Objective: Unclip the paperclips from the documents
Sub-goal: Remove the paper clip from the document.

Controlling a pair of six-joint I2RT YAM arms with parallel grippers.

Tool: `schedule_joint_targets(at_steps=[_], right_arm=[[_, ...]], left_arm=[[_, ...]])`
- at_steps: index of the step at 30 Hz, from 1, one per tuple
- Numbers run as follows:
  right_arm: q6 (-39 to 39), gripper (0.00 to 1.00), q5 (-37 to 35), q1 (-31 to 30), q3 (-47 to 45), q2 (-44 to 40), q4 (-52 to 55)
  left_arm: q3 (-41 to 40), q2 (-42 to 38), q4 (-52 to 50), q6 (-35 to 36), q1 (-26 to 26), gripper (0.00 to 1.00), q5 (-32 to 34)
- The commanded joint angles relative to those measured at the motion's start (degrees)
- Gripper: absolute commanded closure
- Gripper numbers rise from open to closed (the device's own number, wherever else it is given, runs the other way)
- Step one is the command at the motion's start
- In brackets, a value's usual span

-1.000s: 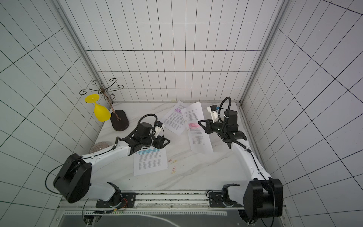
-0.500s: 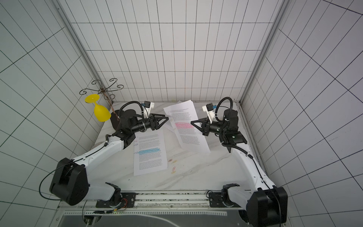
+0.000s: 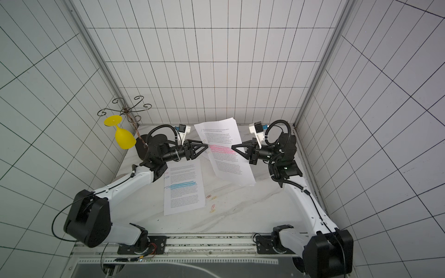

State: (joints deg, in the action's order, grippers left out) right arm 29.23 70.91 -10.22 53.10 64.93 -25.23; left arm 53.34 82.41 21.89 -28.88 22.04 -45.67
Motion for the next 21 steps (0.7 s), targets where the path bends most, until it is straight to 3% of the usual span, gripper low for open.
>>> schedule_joint_targets(at_steps=[1,9,13,16,18,21], right_arm=[[4.1,1.0,1.8,-0.9,5.3,0.0,-6.5],[6.1,1.0,1.3,-1.1,3.9,1.4,-11.0],[6.6,1.0,1.6,-1.1,3.0,2.0,-12.3],[6.6,1.0,1.7,-1.1,2.6,2.3,-12.7],[6.8,1.0,1.7,-1.1,2.6,2.7,-13.1],[7.1,1.0,1.9,-1.1,2.9,3.4,-13.5]], left_arm=[[0.3,1.8,-2.8,1.5,-0.5,0.35,1.7],[0.8,2.8,4.4,-2.4,-0.7,0.38,-3.7],[0.4,4.0,13.1,-9.6,-0.9,0.39,-6.8],[0.3,5.4,20.4,-15.5,-0.9,0.47,-10.0],[0.6,6.4,22.7,-18.2,-1.0,0.63,-11.7],[0.4,7.5,25.4,-21.2,-1.5,0.78,-12.4]])
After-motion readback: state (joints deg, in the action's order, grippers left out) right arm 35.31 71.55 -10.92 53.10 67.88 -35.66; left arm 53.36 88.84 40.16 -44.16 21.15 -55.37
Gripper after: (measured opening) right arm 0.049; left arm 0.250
